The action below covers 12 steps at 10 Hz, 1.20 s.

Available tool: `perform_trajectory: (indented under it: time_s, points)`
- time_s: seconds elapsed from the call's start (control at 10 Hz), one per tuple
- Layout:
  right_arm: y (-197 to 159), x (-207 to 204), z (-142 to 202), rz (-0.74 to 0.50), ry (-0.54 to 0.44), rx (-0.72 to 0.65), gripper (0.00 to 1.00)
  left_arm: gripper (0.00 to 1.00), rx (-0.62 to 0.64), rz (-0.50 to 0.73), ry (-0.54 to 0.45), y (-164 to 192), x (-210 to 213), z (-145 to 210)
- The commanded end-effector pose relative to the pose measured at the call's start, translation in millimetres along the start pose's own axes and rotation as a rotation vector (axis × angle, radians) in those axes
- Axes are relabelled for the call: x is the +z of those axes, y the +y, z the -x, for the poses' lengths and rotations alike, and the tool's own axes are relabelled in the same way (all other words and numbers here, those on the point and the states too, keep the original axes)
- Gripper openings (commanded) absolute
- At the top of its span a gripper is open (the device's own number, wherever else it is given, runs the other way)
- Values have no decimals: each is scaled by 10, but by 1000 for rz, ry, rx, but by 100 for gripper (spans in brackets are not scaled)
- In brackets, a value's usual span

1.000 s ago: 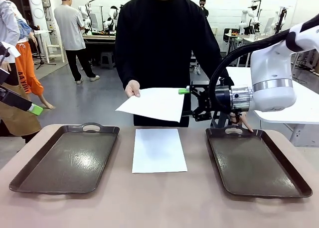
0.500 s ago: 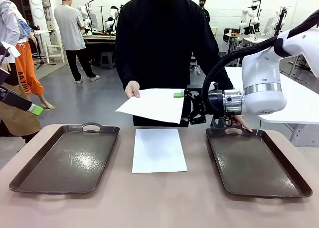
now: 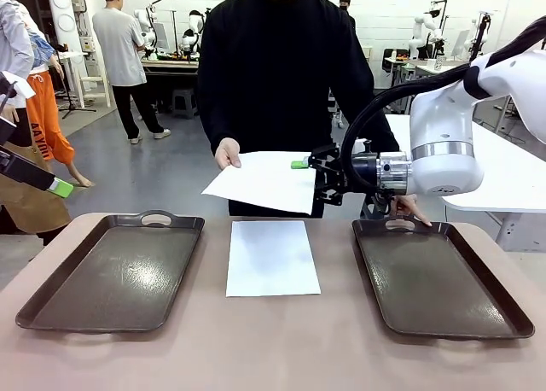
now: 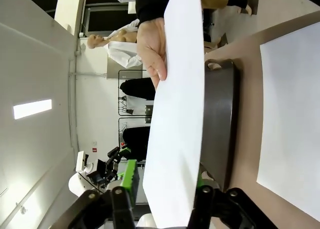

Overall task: Sort the A4 documents.
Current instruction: Receive the A4 Paper.

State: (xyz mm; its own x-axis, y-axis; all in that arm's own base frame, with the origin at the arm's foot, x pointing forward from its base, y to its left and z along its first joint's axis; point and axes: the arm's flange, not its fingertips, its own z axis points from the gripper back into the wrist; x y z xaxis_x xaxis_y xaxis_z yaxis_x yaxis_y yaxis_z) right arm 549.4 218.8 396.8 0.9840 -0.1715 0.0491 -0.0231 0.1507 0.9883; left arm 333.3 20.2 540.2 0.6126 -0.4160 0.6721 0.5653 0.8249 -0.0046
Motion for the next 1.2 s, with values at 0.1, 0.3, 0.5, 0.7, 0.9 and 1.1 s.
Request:
perform_trajectory:
  time_s: [0.1,0.3,0.5,0.7,0.9,1.1]
  points:
    - [-21,-122,-36,-23,-13,-6,25,100,-2,0,-3,18,0,9]
    - [-48,-145,-37,-20,-4,-6,6,100,-2,0,-3,18,0,9]
    - [-78,-157,-58,-21,3,-6,0,100,-2,0,-3,18,0,9]
    - [-70,-175,-75,-27,12,1,0,100,-2,0,-3,18,0,9]
    - [-67,-194,-74,-24,12,10,0,100,-2,0,-3,18,0,9]
    - [-51,-208,-98,-57,72,47,0,100,-2,0,-3,18,0,9]
